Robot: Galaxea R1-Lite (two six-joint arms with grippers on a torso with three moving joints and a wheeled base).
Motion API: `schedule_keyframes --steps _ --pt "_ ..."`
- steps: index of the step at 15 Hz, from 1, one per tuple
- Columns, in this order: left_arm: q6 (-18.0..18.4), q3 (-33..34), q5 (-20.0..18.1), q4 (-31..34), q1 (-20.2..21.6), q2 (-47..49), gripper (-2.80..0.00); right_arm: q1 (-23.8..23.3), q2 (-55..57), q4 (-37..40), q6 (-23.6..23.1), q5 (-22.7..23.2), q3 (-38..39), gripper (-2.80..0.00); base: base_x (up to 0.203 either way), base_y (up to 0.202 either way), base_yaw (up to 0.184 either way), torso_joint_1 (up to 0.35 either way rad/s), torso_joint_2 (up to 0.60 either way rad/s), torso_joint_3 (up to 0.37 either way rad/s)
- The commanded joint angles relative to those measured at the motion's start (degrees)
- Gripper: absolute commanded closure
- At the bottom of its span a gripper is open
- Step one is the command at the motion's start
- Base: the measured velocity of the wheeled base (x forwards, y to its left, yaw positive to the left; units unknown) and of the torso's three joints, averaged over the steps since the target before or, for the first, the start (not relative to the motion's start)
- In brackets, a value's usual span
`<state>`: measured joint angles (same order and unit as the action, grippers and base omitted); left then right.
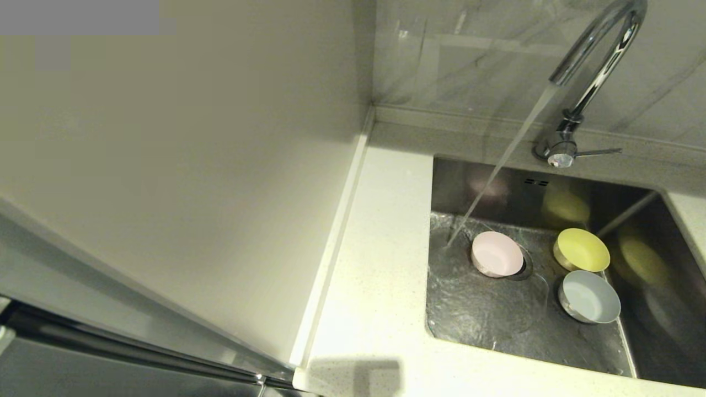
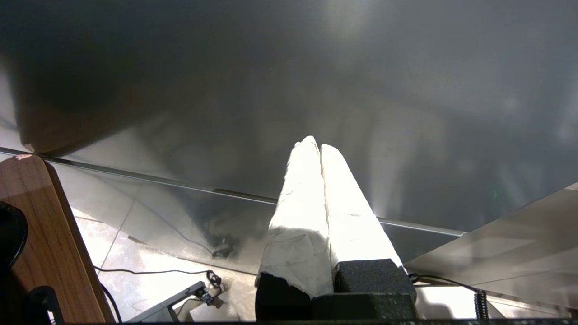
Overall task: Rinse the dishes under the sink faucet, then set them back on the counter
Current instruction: Wait for the water to rinse the bowl, then turn off the faucet
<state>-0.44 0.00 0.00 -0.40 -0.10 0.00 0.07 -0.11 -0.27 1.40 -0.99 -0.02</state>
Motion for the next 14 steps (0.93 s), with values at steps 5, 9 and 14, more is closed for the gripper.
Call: schedule_keyframes --steps 5,9,14 --pt "0.0 0.2 0.0 0.0 0.0 0.0 0.00 0.0 0.1 -0.1 -0.1 0.0 0.0 0.00 0.000 0.000 0.000 0.000 0.00 0.000" --pt "0.0 0.2 0.0 0.0 0.0 0.0 0.00 0.0 0.1 0.0 0.0 0.0 -0.1 0.00 0.000 0.000 0.000 0.000 0.00 0.000" --pt "0.0 0.2 0.0 0.0 0.0 0.0 0.00 0.0 0.0 -0.1 0.0 0.0 0.0 0.00 0.000 0.000 0.000 0.000 0.00 0.000"
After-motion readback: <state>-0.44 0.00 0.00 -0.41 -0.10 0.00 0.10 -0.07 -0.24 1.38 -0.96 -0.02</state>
